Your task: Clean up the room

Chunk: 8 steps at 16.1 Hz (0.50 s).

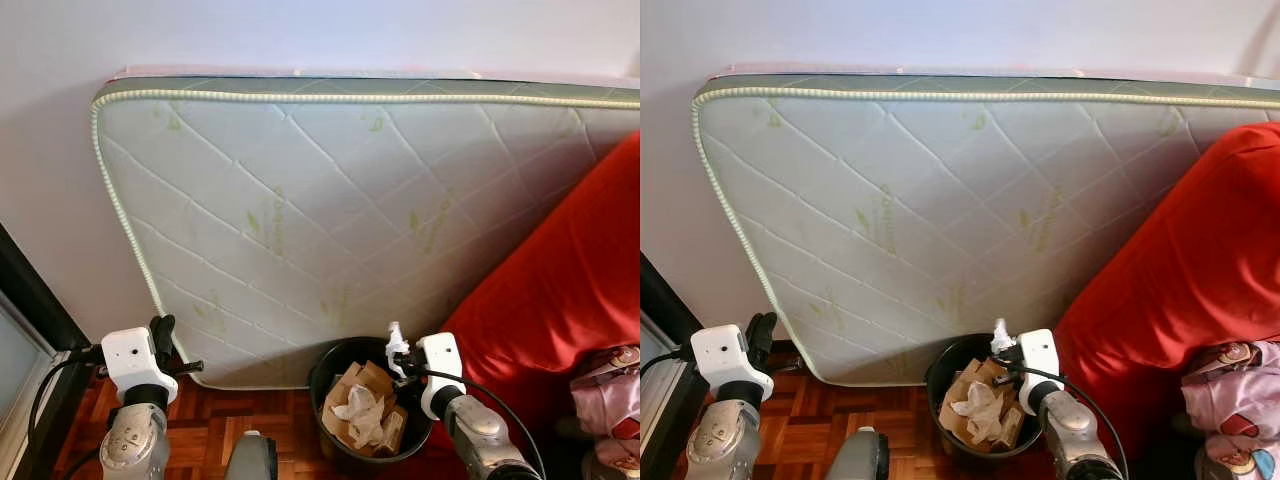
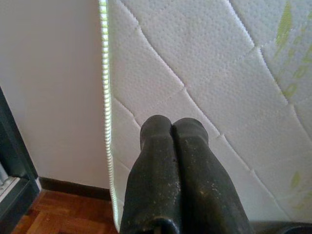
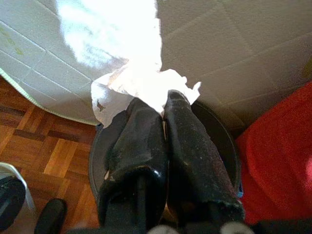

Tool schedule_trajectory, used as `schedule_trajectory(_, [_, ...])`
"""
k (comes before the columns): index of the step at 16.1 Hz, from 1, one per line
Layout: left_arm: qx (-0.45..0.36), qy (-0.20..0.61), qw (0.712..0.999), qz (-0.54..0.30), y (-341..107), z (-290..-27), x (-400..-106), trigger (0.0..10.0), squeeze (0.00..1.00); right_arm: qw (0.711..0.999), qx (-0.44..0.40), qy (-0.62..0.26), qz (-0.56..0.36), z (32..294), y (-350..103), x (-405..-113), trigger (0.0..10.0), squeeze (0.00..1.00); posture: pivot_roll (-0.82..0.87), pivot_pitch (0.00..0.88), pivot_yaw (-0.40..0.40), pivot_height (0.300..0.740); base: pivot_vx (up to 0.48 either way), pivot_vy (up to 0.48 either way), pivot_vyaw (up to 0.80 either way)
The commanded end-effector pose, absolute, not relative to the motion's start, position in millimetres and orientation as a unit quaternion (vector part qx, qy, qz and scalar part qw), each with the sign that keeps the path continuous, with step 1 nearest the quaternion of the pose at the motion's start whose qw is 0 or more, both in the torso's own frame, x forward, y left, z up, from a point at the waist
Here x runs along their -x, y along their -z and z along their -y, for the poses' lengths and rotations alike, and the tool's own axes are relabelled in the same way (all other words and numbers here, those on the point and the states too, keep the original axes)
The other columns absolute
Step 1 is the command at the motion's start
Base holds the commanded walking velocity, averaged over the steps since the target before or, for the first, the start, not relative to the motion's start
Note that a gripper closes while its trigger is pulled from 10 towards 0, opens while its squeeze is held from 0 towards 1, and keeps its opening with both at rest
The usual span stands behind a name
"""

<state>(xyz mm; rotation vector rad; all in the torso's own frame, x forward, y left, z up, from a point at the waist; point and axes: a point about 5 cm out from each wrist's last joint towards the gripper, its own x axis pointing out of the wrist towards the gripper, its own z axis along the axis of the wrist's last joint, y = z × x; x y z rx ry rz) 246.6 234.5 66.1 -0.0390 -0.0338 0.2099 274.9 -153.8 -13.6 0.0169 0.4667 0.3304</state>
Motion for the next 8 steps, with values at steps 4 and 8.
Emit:
schedule_trajectory(4, [0.015,-0.103,0.994,0.017,-70.9,-236.9,-246.8,10.0,0.0,0.957,-0.006,-0.171,-0.232,146.3,11.2,-279.2,10.0,0.0,0.16,0.0,-0.055,0.641,0.0,0.0,0.0])
schedule_trajectory(8, [0.015,-0.102,0.995,0.017,-72.2,-237.4,-245.8,10.0,0.0,0.956,-0.006,-0.173,-0.239,141.9,12.4,-279.1,10.0,0.0,0.17,0.0,-0.056,0.641,0.0,0.0,0.0])
